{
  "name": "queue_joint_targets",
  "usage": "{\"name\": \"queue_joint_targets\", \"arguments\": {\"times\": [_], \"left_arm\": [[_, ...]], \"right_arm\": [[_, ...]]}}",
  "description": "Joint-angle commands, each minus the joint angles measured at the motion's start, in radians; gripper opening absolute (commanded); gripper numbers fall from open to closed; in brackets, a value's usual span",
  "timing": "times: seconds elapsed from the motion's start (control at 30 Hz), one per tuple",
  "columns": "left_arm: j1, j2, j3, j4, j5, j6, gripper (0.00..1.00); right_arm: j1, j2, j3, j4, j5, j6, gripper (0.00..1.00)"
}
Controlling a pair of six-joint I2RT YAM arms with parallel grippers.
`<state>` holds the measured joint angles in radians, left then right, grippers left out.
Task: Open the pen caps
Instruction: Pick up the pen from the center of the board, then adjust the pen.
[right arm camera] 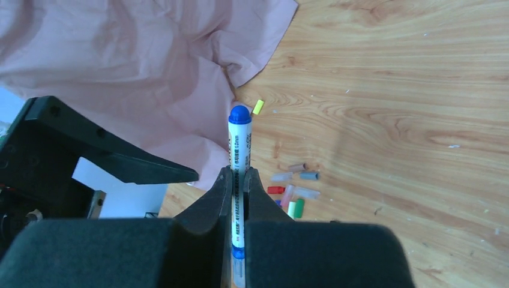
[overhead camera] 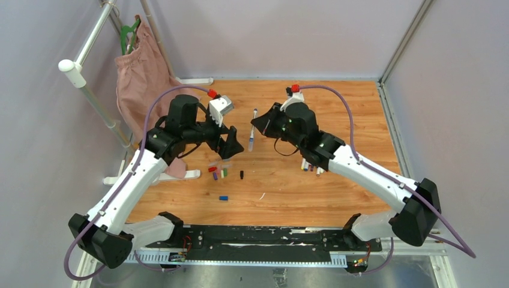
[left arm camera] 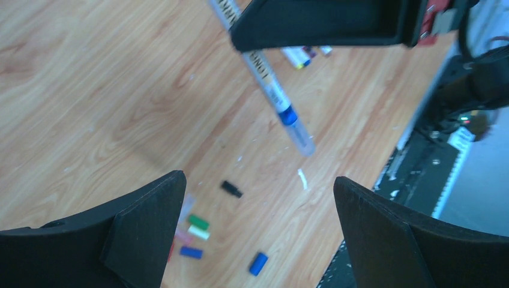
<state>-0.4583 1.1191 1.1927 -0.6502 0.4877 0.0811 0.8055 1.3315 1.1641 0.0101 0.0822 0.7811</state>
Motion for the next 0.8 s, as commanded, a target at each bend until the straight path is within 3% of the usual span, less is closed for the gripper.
{"name": "queue_joint_targets", "arguments": {"times": [0.0,0.13,0.37,0.53,0.77], "left_arm": [[0.007,-0.001,-0.054,0.133,0.236,-0.113,1.00],[0.007,-0.005,-0.104,0.215,0.346,-0.167,0.97],[0.007,0.005,-0.116,0.229,0.335,-0.168,0.84],[0.007,0.006,-0.127,0.231,0.290,-0.154,0.53],[0.007,0.028,-0.134,0.189,0.262,-0.114,0.30]], "right_arm": [[0.066,-0.046,-0.038,0.105,0.117,0.051,0.00],[0.099,-0.054,-0.024,0.115,0.135,0.048,0.00],[0.130,-0.061,-0.020,0.134,0.152,0.049,0.00],[0.163,-0.093,-0.041,0.150,0.213,0.024,0.00],[0.215,-0.120,-0.047,0.148,0.302,-0.047,0.00]]}}
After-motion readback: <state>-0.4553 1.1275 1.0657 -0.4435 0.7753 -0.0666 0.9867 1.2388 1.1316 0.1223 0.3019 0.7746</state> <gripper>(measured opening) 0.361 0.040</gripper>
